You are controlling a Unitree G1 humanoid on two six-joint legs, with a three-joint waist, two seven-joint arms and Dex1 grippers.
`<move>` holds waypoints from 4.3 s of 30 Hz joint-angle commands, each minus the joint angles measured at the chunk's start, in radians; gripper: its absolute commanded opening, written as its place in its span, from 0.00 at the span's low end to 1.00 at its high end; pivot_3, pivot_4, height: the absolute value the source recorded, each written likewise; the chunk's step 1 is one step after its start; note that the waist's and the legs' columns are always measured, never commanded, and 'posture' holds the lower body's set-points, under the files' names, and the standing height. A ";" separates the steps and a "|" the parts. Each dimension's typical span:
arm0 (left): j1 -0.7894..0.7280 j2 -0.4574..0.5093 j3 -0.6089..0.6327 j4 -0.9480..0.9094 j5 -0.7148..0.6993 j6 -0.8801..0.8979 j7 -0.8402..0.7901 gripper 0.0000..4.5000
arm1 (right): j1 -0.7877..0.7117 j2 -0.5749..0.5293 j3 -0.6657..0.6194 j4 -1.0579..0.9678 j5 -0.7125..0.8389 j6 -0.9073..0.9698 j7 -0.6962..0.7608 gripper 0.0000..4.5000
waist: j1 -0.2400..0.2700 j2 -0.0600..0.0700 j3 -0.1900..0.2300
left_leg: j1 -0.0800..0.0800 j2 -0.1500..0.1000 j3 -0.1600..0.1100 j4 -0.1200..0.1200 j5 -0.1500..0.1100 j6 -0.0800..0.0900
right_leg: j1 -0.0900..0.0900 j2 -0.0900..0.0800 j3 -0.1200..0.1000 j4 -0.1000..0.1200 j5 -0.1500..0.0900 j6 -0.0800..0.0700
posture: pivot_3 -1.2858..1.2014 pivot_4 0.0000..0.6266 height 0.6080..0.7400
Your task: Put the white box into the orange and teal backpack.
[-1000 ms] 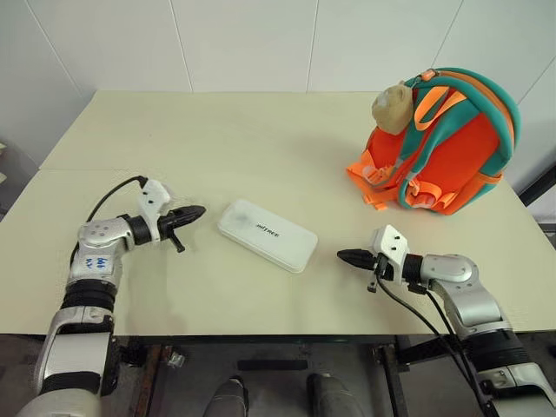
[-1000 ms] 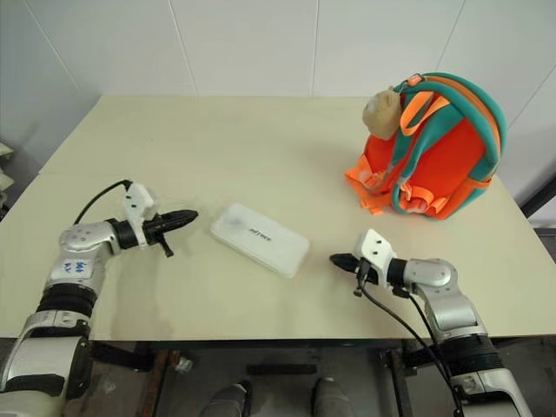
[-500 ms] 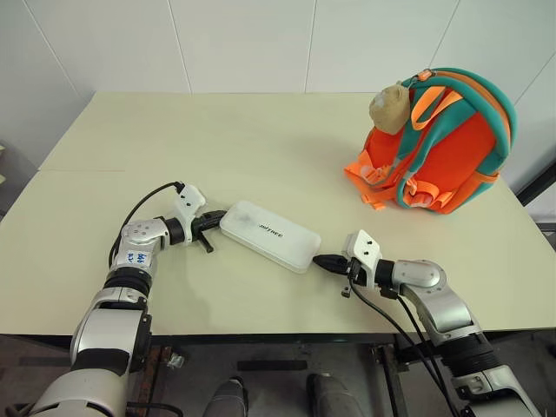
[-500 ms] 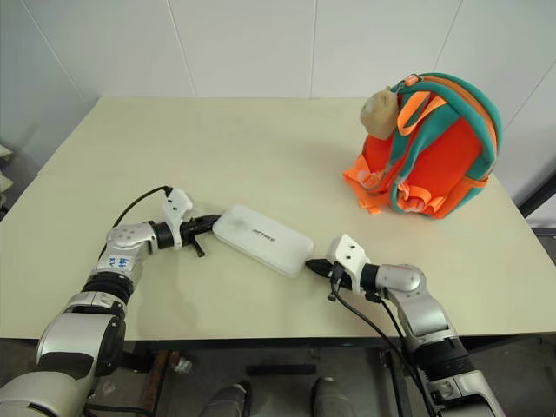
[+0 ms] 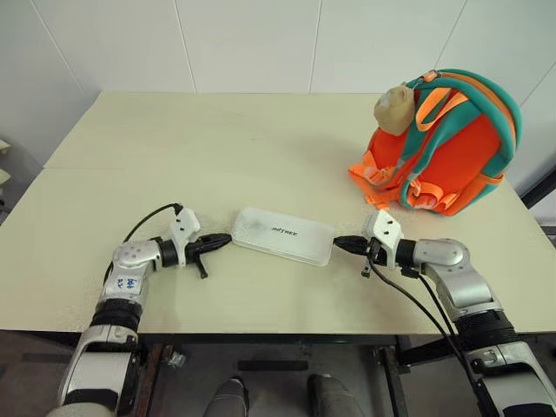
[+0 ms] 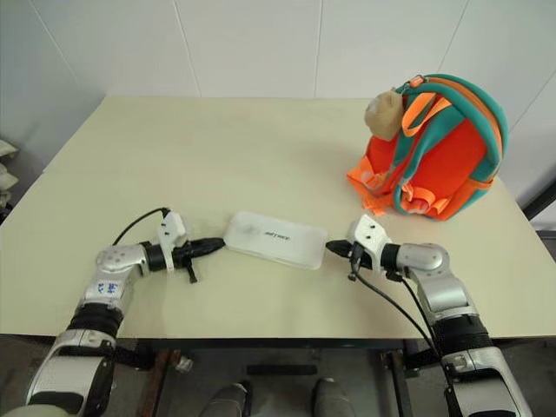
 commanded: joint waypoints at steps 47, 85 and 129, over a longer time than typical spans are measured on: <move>-0.015 -0.073 -0.036 -0.107 0.003 0.064 0.160 0.00 | 0.077 0.011 -0.025 -0.163 0.102 0.078 0.116 0.00 | -0.001 0.000 0.000 | 0.000 0.000 -0.001 -0.001 0.000 0.000 | 0.000 0.000 0.000 -0.001 0.000 0.000 | 0.52 0.24 1.00; 0.180 -0.030 0.011 -0.484 -0.018 0.364 0.243 0.09 | -0.068 -0.019 -0.074 0.168 -0.010 -0.072 0.124 0.12 | -0.001 0.000 0.000 | 0.001 0.000 0.000 0.000 0.001 -0.001 | 0.002 0.000 0.000 -0.001 0.000 -0.001 | 0.52 0.24 1.00; -0.242 -0.018 0.021 0.043 -0.383 1.400 0.020 0.99 | -0.290 -0.026 0.061 0.252 -0.035 0.112 0.345 1.00 | -0.002 0.000 0.000 | 0.001 -0.001 -0.002 -0.002 0.001 -0.002 | 0.002 -0.001 -0.001 -0.001 -0.002 0.001 | 0.52 0.24 1.00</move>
